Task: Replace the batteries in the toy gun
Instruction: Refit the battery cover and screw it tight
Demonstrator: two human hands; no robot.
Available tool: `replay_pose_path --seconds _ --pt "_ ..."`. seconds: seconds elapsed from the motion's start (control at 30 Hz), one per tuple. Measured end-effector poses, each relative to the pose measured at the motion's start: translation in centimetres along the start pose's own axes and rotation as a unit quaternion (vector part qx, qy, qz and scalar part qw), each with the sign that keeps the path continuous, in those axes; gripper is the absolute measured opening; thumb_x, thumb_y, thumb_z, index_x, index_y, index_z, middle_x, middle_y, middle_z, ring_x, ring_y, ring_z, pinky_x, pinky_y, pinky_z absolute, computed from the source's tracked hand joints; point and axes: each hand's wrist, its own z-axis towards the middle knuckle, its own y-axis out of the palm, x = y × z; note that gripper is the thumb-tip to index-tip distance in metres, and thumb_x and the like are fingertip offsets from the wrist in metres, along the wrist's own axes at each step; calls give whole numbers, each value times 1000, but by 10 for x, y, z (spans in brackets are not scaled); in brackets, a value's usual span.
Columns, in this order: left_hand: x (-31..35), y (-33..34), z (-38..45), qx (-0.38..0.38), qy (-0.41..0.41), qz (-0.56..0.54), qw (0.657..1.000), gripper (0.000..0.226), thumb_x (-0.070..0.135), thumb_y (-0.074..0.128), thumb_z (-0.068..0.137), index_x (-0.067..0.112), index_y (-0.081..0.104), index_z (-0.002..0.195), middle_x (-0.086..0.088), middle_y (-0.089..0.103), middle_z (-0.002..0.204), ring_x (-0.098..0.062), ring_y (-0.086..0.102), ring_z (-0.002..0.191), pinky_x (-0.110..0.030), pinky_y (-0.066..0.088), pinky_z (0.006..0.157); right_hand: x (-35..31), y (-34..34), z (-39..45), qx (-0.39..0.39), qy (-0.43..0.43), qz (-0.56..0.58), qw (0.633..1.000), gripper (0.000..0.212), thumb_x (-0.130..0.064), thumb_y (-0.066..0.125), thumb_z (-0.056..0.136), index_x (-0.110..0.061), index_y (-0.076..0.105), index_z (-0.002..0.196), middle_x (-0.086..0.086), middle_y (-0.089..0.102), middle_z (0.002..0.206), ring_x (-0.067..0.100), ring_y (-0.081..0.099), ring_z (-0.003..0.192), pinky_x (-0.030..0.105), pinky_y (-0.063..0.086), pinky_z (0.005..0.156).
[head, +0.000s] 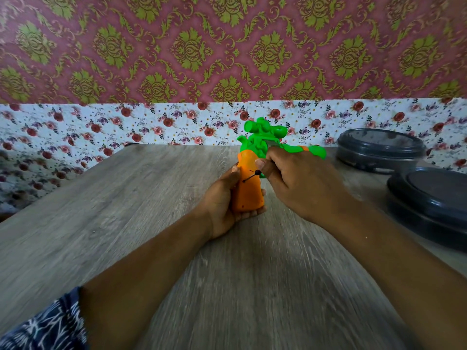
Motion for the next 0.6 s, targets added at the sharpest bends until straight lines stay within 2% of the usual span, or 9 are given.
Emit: replay_pose_path --seconds 0.1,0.23,0.33,0.43,0.5,0.6 --pt "0 1 -1 -3 3 15 1000 43 38 37 97 21 46 136 -7 66 93 -20 67 70 -38 58 63 3 2 2 -20 -2 68 997 21 -34 33 97 -16 44 98 -10 36 61 11 39 53 30 25 47" --pt "0 1 -1 -4 3 22 1000 43 38 35 98 21 45 137 -5 67 95 -20 68 75 -38 58 65 1 1 4 -8 -22 136 990 10 -24 46 94 -15 49 91 -9 42 60 5 37 52 30 28 53" --pt "0 1 -2 -3 5 29 1000 43 39 36 98 20 48 135 -3 70 88 -18 68 74 -37 58 66 0 -1 4 27 -22 93 995 25 -36 50 90 -18 48 73 -9 34 51 4 32 48 30 33 49" --pt "0 0 -2 -1 7 24 1000 42 39 37 98 18 50 131 -2 72 77 -16 69 66 -37 58 65 -3 -3 1 40 -15 8 999 43 -49 38 90 -24 29 55 -9 23 46 11 26 44 25 23 44" --pt "0 1 -2 2 3 10 1000 42 38 37 98 18 48 133 -3 73 73 -17 70 62 -38 58 63 -1 -2 1 25 3 -20 999 43 -50 31 94 -23 37 61 -8 25 50 19 33 50 29 25 47" --pt "1 2 -2 4 2 2 1000 39 34 37 98 20 46 134 -6 70 82 -18 69 63 -38 58 63 3 0 3 -3 2 -18 1000 34 -41 28 97 -15 50 93 -4 40 63 25 47 64 32 32 56"
